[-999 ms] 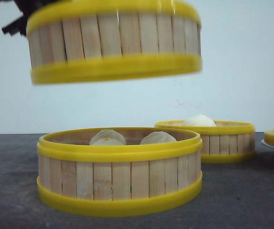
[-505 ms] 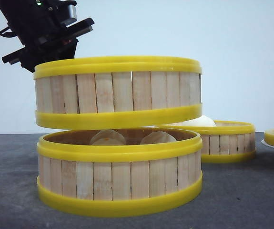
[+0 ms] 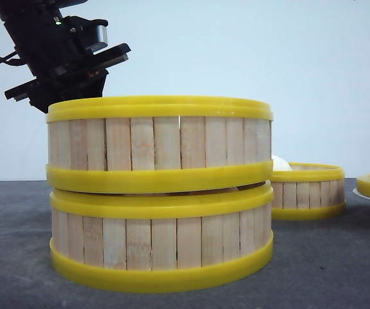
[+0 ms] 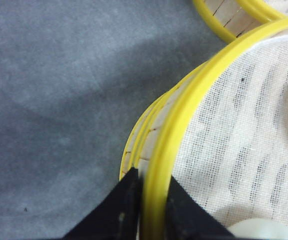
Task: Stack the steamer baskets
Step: 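Open the left gripper and withdraw it from the stack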
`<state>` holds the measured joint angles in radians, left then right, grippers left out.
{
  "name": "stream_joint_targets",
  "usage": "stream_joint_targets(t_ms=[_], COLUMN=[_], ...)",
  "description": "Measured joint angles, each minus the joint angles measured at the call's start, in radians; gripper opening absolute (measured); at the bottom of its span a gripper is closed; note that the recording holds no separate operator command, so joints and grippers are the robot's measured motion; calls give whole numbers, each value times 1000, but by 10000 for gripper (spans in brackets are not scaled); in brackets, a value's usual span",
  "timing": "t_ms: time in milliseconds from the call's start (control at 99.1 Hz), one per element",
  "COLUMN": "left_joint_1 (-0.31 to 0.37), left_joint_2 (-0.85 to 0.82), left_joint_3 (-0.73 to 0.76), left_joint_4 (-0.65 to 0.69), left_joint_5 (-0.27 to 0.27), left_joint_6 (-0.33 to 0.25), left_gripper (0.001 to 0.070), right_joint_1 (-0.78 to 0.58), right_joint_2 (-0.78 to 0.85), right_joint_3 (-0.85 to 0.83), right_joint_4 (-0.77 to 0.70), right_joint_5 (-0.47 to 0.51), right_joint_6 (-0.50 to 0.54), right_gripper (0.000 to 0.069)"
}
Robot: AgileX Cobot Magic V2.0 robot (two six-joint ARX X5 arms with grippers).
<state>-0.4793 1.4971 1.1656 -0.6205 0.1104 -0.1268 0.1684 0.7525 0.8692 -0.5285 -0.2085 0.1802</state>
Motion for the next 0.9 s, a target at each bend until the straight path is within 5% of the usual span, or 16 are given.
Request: stream_joint_targets(t_ms=[626, 898], left_joint_1=[0, 1], left_joint_2=[41, 41], left_joint_3=[0, 0], left_joint_4=[-5, -12], left_joint_5=[-6, -10], left_joint_6=[-8, -20], left_gripper=[38, 298], right_joint_1=[0, 0], right_joint_2=[0, 0], right_joint_3=[0, 0], right_joint_4=[-6, -6], right_joint_5=[0, 0], right_joint_6=[0, 0], right_gripper=[538, 538])
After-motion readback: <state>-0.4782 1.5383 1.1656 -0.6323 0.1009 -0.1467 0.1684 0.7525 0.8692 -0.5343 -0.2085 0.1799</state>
